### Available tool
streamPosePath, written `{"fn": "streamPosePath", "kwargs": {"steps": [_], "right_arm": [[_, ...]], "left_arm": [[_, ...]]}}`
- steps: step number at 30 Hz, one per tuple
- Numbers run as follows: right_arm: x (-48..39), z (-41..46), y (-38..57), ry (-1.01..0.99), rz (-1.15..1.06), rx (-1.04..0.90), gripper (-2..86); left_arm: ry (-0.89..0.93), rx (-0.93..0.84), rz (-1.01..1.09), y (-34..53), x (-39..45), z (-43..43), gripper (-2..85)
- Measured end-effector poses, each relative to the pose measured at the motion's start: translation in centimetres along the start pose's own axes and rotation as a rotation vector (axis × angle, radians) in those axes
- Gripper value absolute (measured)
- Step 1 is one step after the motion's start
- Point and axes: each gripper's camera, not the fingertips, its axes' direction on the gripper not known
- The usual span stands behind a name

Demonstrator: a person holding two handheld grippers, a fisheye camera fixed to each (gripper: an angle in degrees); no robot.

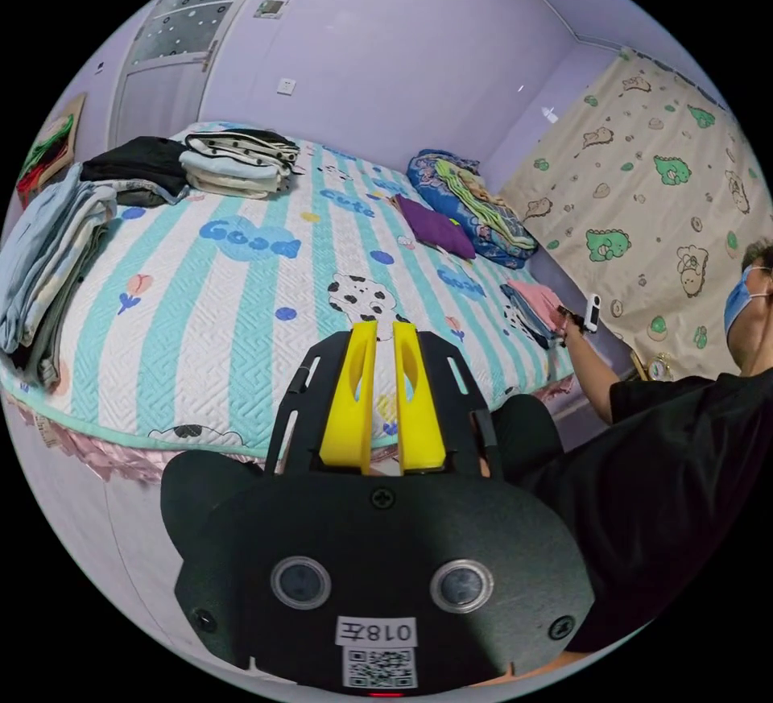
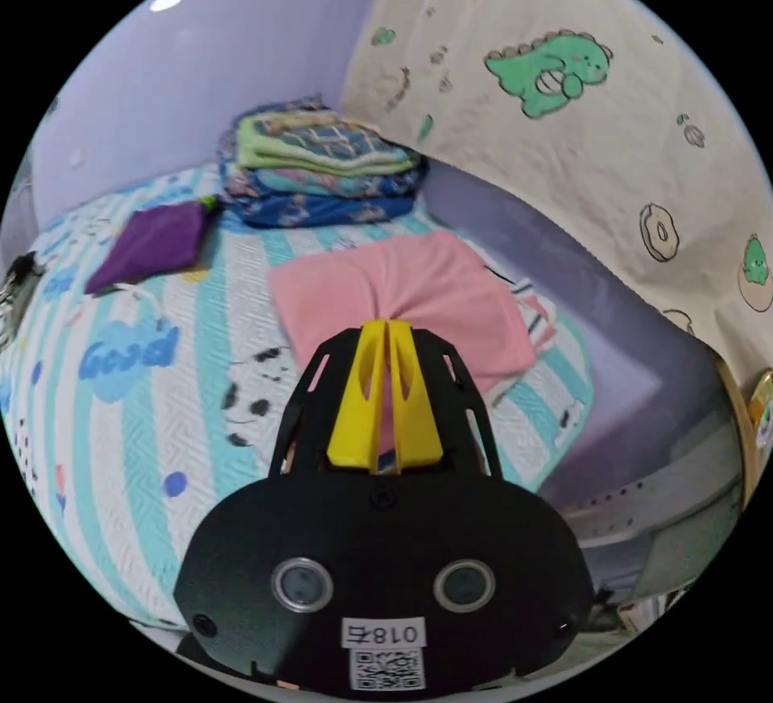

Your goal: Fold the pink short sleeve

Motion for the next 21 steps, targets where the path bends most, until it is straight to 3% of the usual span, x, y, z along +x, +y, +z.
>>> {"fn": "streamPosePath", "kwargs": {"steps": [4,7,9,10,12,16,18,21], "right_arm": [[-5.8,-5.8,2.7,-0.363,-0.209,0.113,-1.0],[-11.5,-9.9,6.8,-0.487,-0.313,0.091,-1.0],[-14.5,-13.6,9.9,-0.91,-0.368,0.086,-1.0],[-15.8,-14.6,10.8,-0.987,-0.421,0.069,-1.0],[-21.8,-20.0,15.3,-1.155,-0.753,-0.011,-0.9],[-27.5,-25.4,23.3,-1.003,-1.215,-0.098,-0.6],[-26.8,-27.2,25.6,-1.155,-1.257,-0.156,0.4],[-24.4,-27.5,26.5,-1.145,-1.204,-0.229,3.6]], "left_arm": [[0.05,0.007,0.045,0.0,2.6,0.5,3.9],[0.09,0.029,0.032,0.5,3.4,0.6,3.9],[0.121,0.048,0.005,1.0,3.5,0.5,4.0],[0.137,0.062,-0.016,1.3,3.5,0.4,4.2],[0.156,0.084,-0.044,1.8,3.7,0.0,4.5],[0.168,0.098,-0.04,2.3,5.2,0.0,6.1],[0.163,0.064,-0.013,1.9,6.5,1.2,7.1],[0.179,-0.018,0.089,0.2,10.3,4.9,8.3]]}}
